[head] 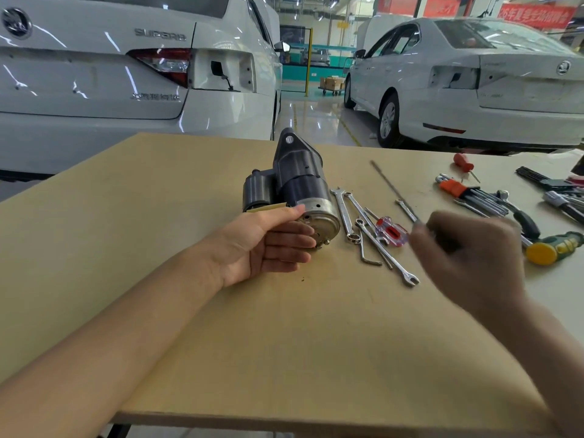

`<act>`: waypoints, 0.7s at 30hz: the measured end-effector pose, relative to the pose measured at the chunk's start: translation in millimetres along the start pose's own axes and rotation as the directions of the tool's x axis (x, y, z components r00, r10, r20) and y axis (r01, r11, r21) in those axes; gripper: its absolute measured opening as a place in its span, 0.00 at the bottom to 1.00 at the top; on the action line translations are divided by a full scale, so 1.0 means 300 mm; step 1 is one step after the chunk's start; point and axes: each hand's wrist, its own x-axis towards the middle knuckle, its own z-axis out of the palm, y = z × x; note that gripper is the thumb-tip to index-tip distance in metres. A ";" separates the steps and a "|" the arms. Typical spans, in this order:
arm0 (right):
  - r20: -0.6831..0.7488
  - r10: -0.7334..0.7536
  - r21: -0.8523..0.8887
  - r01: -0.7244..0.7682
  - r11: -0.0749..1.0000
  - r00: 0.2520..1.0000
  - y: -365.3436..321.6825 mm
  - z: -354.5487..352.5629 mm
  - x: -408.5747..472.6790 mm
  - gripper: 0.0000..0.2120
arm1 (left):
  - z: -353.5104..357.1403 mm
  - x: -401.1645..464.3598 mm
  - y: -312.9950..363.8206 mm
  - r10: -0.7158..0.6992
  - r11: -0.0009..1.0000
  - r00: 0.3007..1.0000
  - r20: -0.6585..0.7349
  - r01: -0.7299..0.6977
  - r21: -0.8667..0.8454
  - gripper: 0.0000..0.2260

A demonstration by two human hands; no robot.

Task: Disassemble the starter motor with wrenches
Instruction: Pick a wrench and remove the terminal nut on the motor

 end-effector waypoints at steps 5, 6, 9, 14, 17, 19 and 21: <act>0.174 0.288 -0.296 -0.229 0.927 0.942 0.184 0.035 0.032 0.20 | 0.001 -0.005 0.002 0.004 0.999 1.000 0.017 -0.004 0.034 0.14; 0.182 0.294 -0.314 -0.228 0.922 0.938 0.191 0.042 0.027 0.21 | 0.001 -0.006 0.002 0.004 0.999 1.000 0.014 -0.004 0.038 0.14; 0.260 0.310 -0.362 -0.205 0.909 0.914 0.196 0.053 0.021 0.20 | 0.003 -0.009 0.004 0.007 0.999 1.000 0.008 -0.007 0.039 0.15; 0.350 0.350 -0.417 -0.191 0.889 0.869 0.194 0.047 0.013 0.20 | 0.003 -0.013 0.010 0.024 0.999 1.000 -0.021 -0.023 0.045 0.17; 0.342 0.382 -0.422 -0.223 0.879 0.858 0.192 0.045 0.015 0.21 | -0.001 -0.009 0.011 0.042 0.999 0.998 -0.041 -0.040 0.037 0.17; 0.333 0.391 -0.412 -0.240 0.879 0.858 0.201 0.047 0.014 0.23 | -0.001 -0.007 0.010 0.059 0.998 0.997 -0.042 -0.057 0.032 0.17; 0.280 0.400 -0.388 -0.279 0.878 0.873 0.222 0.047 0.017 0.21 | -0.003 -0.005 0.010 0.075 0.997 0.996 -0.040 -0.074 0.030 0.17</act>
